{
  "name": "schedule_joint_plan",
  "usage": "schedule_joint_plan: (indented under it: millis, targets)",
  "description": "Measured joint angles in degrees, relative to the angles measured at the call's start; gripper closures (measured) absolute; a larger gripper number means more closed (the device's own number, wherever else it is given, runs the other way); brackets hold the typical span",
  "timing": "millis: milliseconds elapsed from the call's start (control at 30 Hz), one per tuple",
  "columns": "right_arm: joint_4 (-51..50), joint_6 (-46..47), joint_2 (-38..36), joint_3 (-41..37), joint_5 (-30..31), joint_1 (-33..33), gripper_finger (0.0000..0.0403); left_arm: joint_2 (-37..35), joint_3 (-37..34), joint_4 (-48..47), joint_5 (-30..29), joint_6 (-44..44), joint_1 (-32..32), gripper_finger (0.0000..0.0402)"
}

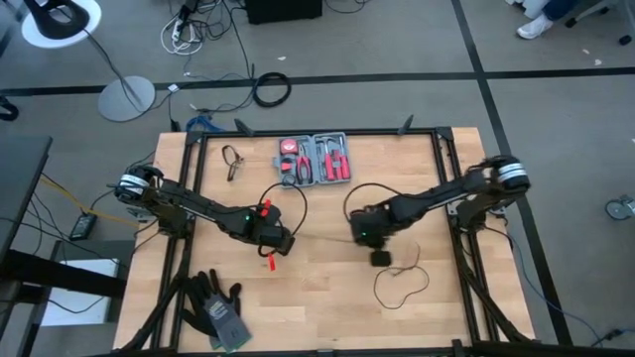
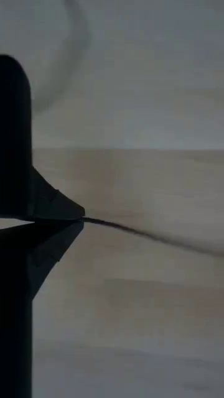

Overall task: Coil cords
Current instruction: Uncoil the black wire from the black spool

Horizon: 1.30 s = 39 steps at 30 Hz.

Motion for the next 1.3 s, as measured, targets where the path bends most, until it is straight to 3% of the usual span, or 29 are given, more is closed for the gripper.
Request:
schedule_joint_plan:
  millis: [233, 300, 400, 500, 700, 900, 1067, 1300]
  targets:
    - [-34.1, 12.4, -8.4, 0.0, -2.8, 4.9, 0.0401, -0.1, 0.0, 0.1, 0.3, 0.0, 0.0, 0.0179]
    - [-38.5, 16.1, -9.6, 0.0, -0.3, 5.5, 0.0398, -0.1, 0.2, 0.8, 0.3, 0.0, 0.0, 0.0179]
    - [-37.2, 19.4, -11.3, 0.0, 5.9, 6.2, 0.0387, -0.1, 0.1, 0.4, 0.3, 0.0, 0.0, 0.0179]
    - [-29.3, 18.8, -12.3, 0.0, 9.0, 6.6, 0.037, -0.1, 0.0, 0.0, 0.3, 0.0, 0.0, 0.0179]
    - [-10.0, 13.0, -12.5, -0.1, 9.0, 6.4, 0.032, -0.1, 0.0, 0.2, 0.5, 0.0, 0.0, 0.0179]
    - [19.9, 1.2, -11.4, -4.0, 14.2, 4.5, 0.0265, -0.1, 0.0, 0.3, 0.7, 0.0, 0.0, 0.0179]
    - [41.9, -10.5, -2.4, -6.1, 14.9, 1.1, 0.024, -0.1, 0.0, 0.4, 1.4, 0.0, 0.0, 0.0179]
    - [49.4, -14.6, 14.9, 1.6, 12.3, -4.0, 0.0241, -0.4, 0.0, 0.6, 3.8, 0.3, 0.0, 0.0179]
